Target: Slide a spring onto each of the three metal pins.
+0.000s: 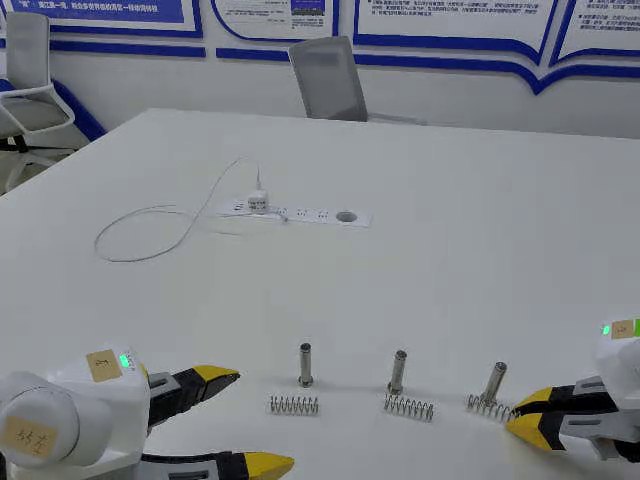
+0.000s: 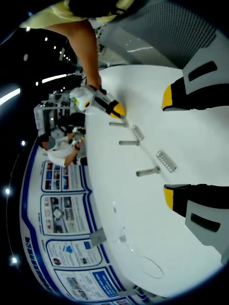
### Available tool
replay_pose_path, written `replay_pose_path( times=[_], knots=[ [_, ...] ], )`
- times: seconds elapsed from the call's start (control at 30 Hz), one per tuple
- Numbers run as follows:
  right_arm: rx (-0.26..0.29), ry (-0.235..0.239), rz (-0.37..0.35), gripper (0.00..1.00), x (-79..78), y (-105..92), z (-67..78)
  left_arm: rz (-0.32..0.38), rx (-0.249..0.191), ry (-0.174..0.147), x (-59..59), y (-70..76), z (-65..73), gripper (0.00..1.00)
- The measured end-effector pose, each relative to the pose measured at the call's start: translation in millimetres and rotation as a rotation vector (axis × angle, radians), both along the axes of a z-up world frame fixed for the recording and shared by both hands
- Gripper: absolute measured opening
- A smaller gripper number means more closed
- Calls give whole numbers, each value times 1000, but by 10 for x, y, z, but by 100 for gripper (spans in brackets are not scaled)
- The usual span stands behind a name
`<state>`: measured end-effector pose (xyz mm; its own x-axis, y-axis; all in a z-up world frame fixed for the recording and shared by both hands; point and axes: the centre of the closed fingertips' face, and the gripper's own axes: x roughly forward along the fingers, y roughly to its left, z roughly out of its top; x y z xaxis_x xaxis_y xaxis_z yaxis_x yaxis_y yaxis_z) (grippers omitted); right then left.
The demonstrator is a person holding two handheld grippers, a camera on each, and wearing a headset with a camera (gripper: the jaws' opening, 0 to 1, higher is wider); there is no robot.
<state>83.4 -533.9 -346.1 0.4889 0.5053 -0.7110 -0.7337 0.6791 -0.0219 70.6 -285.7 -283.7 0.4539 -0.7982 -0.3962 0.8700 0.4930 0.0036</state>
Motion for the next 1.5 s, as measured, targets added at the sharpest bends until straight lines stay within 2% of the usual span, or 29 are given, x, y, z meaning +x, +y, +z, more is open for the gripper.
replay_pose_path(
  times=[0.53, 1.5],
  knots=[
    [-21, -21, 21, 12, -10, 53, 194, -6, -1, -1, -18, -19, 4, 63],
    [-37, -26, 33, 12, 3, 103, 367, -10, 1, -1, -46, -35, -1, 62]
  ],
)
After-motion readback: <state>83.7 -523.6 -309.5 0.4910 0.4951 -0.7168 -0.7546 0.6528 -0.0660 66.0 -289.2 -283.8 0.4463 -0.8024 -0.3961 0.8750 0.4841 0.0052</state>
